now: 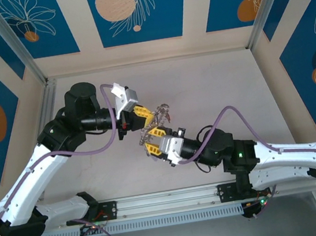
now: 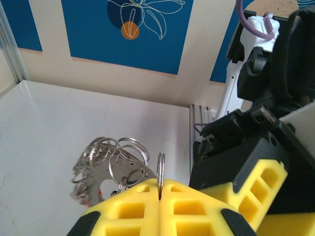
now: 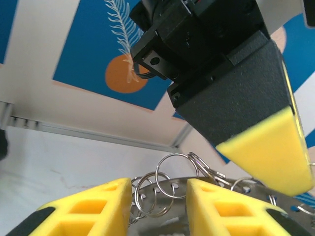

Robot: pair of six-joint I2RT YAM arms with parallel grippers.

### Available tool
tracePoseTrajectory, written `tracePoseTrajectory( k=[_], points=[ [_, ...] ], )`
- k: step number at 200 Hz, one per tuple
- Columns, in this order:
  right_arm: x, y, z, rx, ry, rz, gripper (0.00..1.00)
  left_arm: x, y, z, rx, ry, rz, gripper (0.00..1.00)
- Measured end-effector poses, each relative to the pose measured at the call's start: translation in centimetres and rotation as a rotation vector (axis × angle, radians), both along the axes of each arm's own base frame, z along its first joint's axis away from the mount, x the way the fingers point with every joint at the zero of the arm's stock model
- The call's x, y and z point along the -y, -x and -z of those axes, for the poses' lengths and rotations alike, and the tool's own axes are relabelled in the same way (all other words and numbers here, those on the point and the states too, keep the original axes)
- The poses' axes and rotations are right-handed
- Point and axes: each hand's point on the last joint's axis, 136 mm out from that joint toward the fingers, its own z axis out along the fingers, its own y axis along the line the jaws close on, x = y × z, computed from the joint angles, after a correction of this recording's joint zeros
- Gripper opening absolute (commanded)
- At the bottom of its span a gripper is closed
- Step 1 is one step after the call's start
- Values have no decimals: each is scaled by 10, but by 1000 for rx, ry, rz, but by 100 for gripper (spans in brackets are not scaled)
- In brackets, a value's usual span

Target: Put the keys on the keyring

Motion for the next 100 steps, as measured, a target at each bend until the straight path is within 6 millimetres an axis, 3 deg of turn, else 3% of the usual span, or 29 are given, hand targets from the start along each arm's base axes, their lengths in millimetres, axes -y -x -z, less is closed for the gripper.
tracePoseTrajectory(
  k=[45,100],
  points=[
    [5,-5,-10,58,-17,60,34,-3,-6,0,-9,3,-18,0],
    [17,5,-24,95,-46,57,37,-6,-6,-3,-43,22,-8,0]
  ],
)
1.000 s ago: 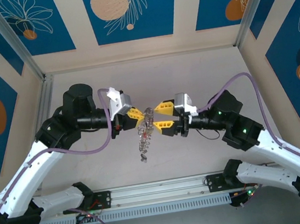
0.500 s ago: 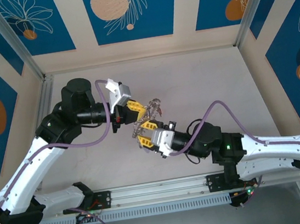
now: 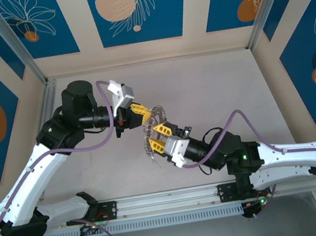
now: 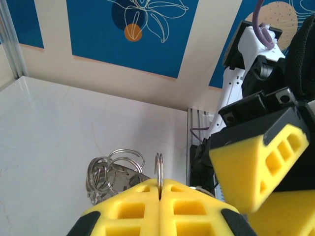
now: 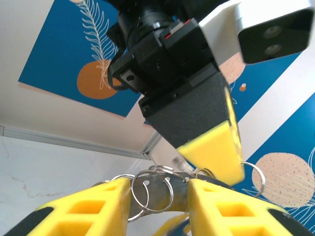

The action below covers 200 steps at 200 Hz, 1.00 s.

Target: Put the keys on the keyring

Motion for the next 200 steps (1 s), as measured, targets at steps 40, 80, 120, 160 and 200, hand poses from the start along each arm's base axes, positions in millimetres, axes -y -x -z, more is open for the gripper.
tracePoseTrajectory(
  k=[40,80,120,160,200],
  points=[
    [10,2,-11,36,-20,8,36,-1,-1,-5,-13,23,3,0],
    [9,-5,-7,60,11,44,34,-1,0,-6,-29,29,10,0],
    [9,-10,-5,86,33,72,30,-1,0,-9,-31,40,15,0],
    [10,-12,-6,101,41,85,30,-2,-1,-11,-27,47,14,0],
    [18,-11,-14,103,13,85,31,-1,0,-13,-35,56,18,0]
  ],
)
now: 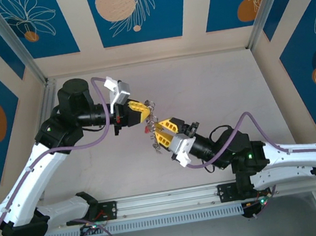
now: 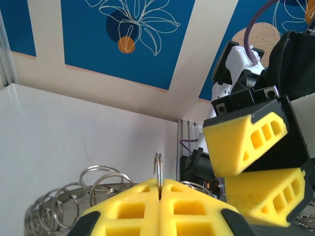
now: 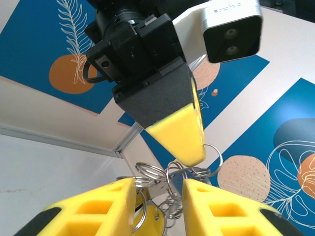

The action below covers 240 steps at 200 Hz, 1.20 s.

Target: Put the keys on the keyring

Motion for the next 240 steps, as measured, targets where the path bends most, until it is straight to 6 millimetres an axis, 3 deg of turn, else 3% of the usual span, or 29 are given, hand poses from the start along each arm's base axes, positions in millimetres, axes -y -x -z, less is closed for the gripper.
tracePoseTrajectory(
  k=[80,136,240],
  points=[
    [7,5,-9,6,-31,-24,33,0,0,-1,2,4,1,0],
    [24,4,-24,-9,-102,-31,33,-1,-1,-2,0,7,0,0],
    [17,-22,-2,-29,-26,30,32,0,3,-9,-26,36,23,0]
  ],
)
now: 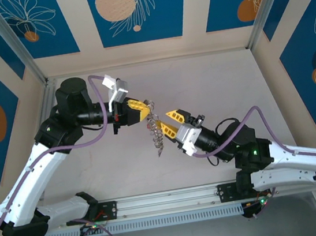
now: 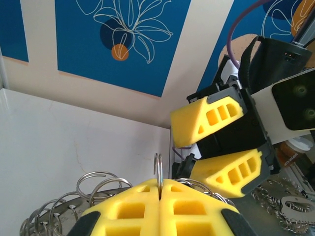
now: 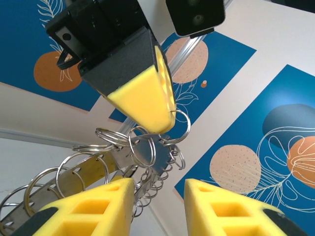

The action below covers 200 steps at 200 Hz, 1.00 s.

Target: Put the keys on the keyring

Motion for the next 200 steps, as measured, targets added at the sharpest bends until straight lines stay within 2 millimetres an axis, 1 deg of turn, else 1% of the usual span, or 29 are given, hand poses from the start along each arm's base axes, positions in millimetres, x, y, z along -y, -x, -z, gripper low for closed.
tracePoseTrajectory(
  k=[60,117,160,200],
  points=[
    [-10,-5,9,-16,26,-25,33,1,0,-3,2,10,6,0],
    [-18,-3,13,-15,40,-52,33,1,0,-2,-5,10,5,0],
    [-21,-1,10,-2,29,-61,33,0,0,-3,-13,11,2,0],
    [-26,4,2,20,23,-82,33,0,-1,-4,-11,14,1,0]
  ],
)
